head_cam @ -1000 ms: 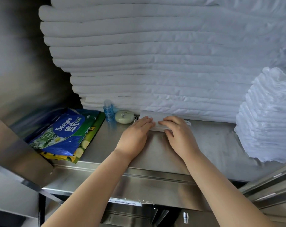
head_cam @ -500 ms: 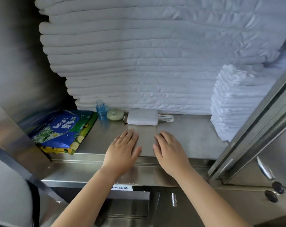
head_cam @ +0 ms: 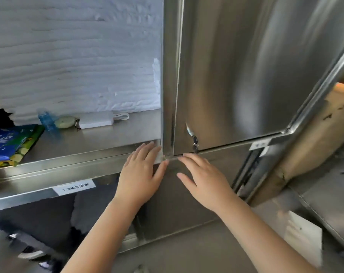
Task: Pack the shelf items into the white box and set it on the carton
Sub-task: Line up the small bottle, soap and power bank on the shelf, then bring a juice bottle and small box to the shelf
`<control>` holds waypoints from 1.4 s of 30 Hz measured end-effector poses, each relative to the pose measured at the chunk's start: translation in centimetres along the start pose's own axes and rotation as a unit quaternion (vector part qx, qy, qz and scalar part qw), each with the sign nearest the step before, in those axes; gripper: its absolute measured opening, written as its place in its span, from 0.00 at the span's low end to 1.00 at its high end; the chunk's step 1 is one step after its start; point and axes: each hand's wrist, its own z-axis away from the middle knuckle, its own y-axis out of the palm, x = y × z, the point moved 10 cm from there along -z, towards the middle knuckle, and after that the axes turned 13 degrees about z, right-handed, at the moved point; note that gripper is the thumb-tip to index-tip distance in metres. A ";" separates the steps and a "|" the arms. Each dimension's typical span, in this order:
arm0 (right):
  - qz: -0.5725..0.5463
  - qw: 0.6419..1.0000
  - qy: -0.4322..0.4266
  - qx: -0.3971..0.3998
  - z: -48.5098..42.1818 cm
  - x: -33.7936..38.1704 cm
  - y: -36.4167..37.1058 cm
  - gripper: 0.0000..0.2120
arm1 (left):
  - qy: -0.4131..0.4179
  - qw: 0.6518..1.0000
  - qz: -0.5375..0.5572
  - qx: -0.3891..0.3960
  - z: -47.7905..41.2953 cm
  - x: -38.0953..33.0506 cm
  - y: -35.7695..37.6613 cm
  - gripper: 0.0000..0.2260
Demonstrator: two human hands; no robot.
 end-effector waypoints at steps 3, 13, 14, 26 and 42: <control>0.023 0.998 0.063 -0.020 5.8 -4.7 -3.8 0.24 | 0.059 0.998 0.017 0.024 1.1 -6.7 2.3 0.22; 0.131 0.908 0.385 -0.100 30.5 -23.8 -17.6 0.25 | 0.306 0.938 0.076 0.144 3.0 -34.7 15.8 0.23; 0.137 0.894 0.414 -0.106 33.1 -25.4 -18.8 0.26 | 0.324 0.928 0.087 0.159 3.4 -37.4 17.5 0.23; 0.227 0.723 0.646 -0.086 57.1 -42.3 -28.4 0.25 | 0.468 0.815 0.227 0.257 7.2 -65.1 35.1 0.22; 0.231 0.649 0.721 -0.078 72.1 -66.8 -31.5 0.30 | 0.539 0.750 0.225 0.311 6.2 -90.3 56.8 0.24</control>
